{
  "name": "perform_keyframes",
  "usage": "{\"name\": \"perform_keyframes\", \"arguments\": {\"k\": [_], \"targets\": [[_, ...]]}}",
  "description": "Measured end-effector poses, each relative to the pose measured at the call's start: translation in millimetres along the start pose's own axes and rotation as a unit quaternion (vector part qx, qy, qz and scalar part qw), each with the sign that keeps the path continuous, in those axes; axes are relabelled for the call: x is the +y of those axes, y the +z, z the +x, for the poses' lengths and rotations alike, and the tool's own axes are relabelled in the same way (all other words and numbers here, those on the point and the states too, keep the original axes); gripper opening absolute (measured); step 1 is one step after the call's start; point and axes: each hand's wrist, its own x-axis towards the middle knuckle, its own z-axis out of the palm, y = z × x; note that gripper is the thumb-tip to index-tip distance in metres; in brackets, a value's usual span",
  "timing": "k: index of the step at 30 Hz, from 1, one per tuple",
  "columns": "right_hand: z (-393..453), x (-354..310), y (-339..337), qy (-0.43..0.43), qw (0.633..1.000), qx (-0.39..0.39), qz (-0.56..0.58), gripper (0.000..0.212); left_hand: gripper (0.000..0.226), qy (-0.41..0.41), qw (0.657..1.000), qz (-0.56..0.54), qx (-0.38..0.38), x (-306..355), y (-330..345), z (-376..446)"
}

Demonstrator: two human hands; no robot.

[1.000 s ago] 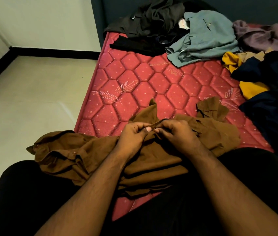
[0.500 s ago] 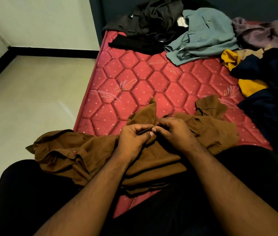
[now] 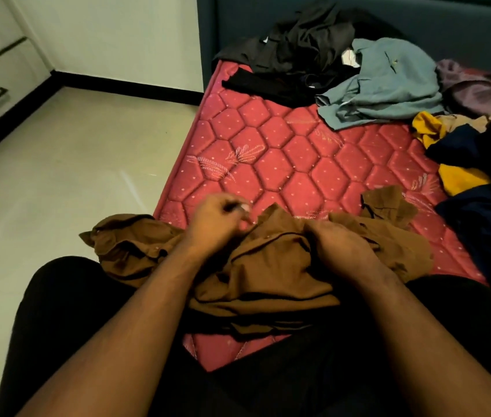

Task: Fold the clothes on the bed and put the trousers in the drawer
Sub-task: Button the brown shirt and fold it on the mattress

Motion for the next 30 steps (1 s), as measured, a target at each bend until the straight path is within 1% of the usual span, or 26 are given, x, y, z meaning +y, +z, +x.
{"name": "perform_keyframes", "arguments": {"k": [1, 2, 3, 4, 5, 6, 7, 8, 9, 10, 11, 12, 13, 14, 15, 16, 17, 18, 19, 20, 21, 22, 24, 26, 28, 30], "targets": [[-4.3, 1.6, -1.9, 0.003, 0.999, -0.016, -0.038, 0.033, 0.015, 0.014, 0.998, 0.067, 0.008, -0.9, -15.4, 6.3], [-6.8, -1.4, -6.3, 0.007, 0.998, -0.018, -0.06, 0.037, 0.021, 0.023, 0.981, 0.188, -0.026, -1.4, -29.7, 10.9], [-8.3, -3.9, -8.4, 0.007, 0.997, -0.009, -0.073, 0.036, 0.029, 0.013, 0.95, 0.301, -0.085, -5.1, -40.9, 12.5], [-10.6, -9.0, -15.3, 0.015, 0.996, -0.021, -0.087, 0.033, 0.038, -0.013, 0.912, 0.381, -0.148, -8.7, -49.0, 11.3], [-11.1, -9.5, -19.9, 0.009, 0.994, -0.048, -0.095, 0.031, 0.042, -0.047, 0.881, 0.428, -0.199, -13.1, -54.1, 8.5], [-14.3, -9.7, -32.4, 0.004, 0.993, -0.096, -0.062, 0.025, 0.044, -0.07, 0.865, 0.442, -0.226, -15.1, -57.4, 5.5], [-17.1, -7.8, -47.3, 0.005, 0.987, -0.16, 0.02, 0.016, 0.044, -0.082, 0.863, 0.439, -0.237, -16.1, -59.2, 3.6], [-22.1, -11.8, -65.1, 0.019, 0.967, -0.217, 0.133, 0.017, 0.044, -0.091, 0.865, 0.43, -0.242, -16.4, -60.9, 4.1], [-20.3, -14.0, -75.7, 0.035, 0.948, -0.221, 0.226, 0.026, 0.044, -0.101, 0.867, 0.419, -0.249, -14.8, -62.8, 4.1], [-14.1, -15.6, -81.2, 0.046, 0.927, -0.17, 0.332, 0.031, 0.042, -0.115, 0.867, 0.407, -0.265, -11.9, -64.8, 5.6], [-4.8, -15.8, -76.7, 0.042, 0.917, -0.111, 0.382, 0.029, 0.039, -0.13, 0.867, 0.386, -0.287, -9.5, -67.6, 6.1], [4.5, -20.6, -70.0, 0.03, 0.919, -0.08, 0.386, 0.031, 0.035, -0.145, 0.871, 0.353, -0.309, -7.4, -70.1, 7.6], [12.3, -27.7, -57.3, 0.026, 0.937, -0.098, 0.335, 0.046, 0.03, -0.157, 0.882, 0.306, -0.322, -6.2, -71.8, 9.4], [19.7, -31.8, -41.7, 0.015, 0.951, -0.146, 0.271, 0.052, 0.025, -0.162, 0.895, 0.268, -0.318, -0.7, -73.0, 11.8], [27.7, -30.5, -29.2, 0.007, 0.965, -0.179, 0.193, 0.036, 0.024, -0.154, 0.91, 0.248, -0.295, 4.3, -74.1, 16.2], [34.6, -28.0, -28.9, 0.003, 0.975, -0.172, 0.14, 0.012, 0.022, -0.127, 0.924, 0.257, -0.252, 15.7, -75.2, 23.7], [42.9, -24.6, -42.5, 0.017, 0.984, -0.122, 0.127, 0.006, 0.018, -0.075, 0.93, 0.309, -0.187, 29.8, -77.6, 34.6], [54.9, -19.8, -65.2, 0.036, 0.99, -0.037, 0.133, 0.011, 0.017, 0.003, 0.918, 0.384, -0.1, 47.9, -81.9, 46.1], [64.6, -16.6, -101.8, 0.054, 0.986, 0.077, 0.14, 0.011, 0.02, 0.084, 0.889, 0.451, -0.001, 74.8, -88.0, 58.0], [75.1, -12.1, -136.8, 0.067, 0.969, 0.188, 0.144, 0.019, 0.024, 0.15, 0.864, 0.472, 0.088, 100.2, -94.5, 67.2], [81.7, -10.4, -183.5, 0.077, 0.943, 0.292, 0.138, 0.028, 0.025, 0.212, 0.856, 0.443, 0.162, 132.8, -102.4, 79.8], [85.9, -8.0, -226.0, 0.068, 0.918, 0.37, 0.126, 0.038, 0.025, 0.255, 0.861, 0.387, 0.211, 164.9, -110.7, 91.1], [84.0, -3.5, -302.7, 0.022, 0.884, 0.463, 0.06, 0.049, 0.026, 0.327, 0.867, 0.263, 0.267, 233.5, -123.8, 108.6], [73.9, 2.5, -353.4, -0.043, 0.854, 0.515, -0.056, 0.038, 0.026, 0.379, 0.868, 0.161, 0.279, 289.7, -126.7, 118.2], [66.5, 13.2, -368.3, -0.095, 0.813, 0.552, -0.158, 0.027, 0.023, 0.413, 0.856, 0.122, 0.287, 312.3, -122.0, 117.2], [55.8, 30.1, -357.9, -0.113, 0.785, 0.572, -0.21, 0.022, 0.02, 0.478, 0.815, 0.167, 0.281, 302.5, -115.0, 109.8]]}}
